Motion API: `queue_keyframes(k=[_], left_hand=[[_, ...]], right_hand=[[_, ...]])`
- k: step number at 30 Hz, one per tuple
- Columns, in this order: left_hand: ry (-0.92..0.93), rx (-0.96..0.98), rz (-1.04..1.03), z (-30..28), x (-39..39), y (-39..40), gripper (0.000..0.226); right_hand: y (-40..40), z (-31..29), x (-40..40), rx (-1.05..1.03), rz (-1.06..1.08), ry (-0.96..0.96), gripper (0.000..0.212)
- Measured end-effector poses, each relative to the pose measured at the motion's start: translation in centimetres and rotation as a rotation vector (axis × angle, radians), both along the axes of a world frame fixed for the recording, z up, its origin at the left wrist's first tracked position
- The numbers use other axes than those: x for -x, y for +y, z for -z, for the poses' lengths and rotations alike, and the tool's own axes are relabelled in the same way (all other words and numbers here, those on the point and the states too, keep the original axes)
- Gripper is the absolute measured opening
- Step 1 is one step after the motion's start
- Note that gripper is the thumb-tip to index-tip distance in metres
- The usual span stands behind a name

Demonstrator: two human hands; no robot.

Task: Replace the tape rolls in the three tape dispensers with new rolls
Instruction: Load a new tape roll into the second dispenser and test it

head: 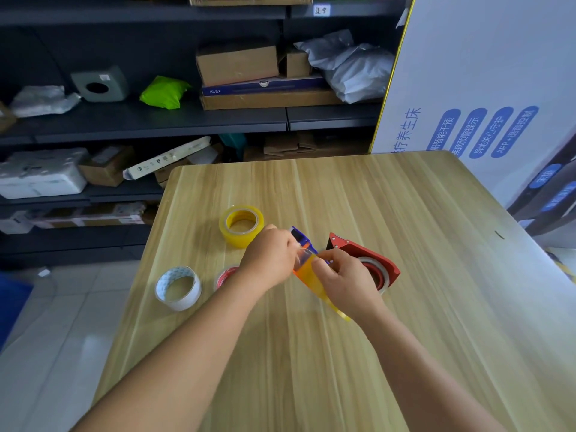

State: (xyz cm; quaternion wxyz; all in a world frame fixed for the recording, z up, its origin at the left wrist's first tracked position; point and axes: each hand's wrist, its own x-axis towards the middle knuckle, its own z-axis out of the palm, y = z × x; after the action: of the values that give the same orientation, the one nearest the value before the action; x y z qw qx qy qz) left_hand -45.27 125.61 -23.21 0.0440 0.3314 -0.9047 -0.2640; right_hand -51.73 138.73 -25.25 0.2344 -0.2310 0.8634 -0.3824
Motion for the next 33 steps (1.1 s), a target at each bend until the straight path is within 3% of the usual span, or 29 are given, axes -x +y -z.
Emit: queue_keyframes(k=[8,13,18,26,33], left_hand=[[-0.042,-0.204,0.053,0.5,-1.0,-0.1,0.036],[0.030,-0.280,0.014,1.0,-1.3,0.1,0.027],[0.086,-0.148,-0.007,1.7,-1.3,-0.2,0.011],[0.156,-0.009,-0.083,0.9,-0.7,-0.4,0.016],[0.019,-0.101,-0.108,-1.5,-1.2,-2.3,0.017]], right_hand=[[0.1,0.3,-0.2,-0.070,-0.013,0.024,0.032],[0.2,0.2,-0.3,-0.093,-0.029,0.030,0.033],[0.1,0.0,-0.3,-0.088,-0.042,-0.005,0.031],[-0.8,-0.7,0.3,-0.053,-0.095,-0.016,0.022],[-0.4,-0.6,0.4,-0.050,-0.166,-0.022,0.018]])
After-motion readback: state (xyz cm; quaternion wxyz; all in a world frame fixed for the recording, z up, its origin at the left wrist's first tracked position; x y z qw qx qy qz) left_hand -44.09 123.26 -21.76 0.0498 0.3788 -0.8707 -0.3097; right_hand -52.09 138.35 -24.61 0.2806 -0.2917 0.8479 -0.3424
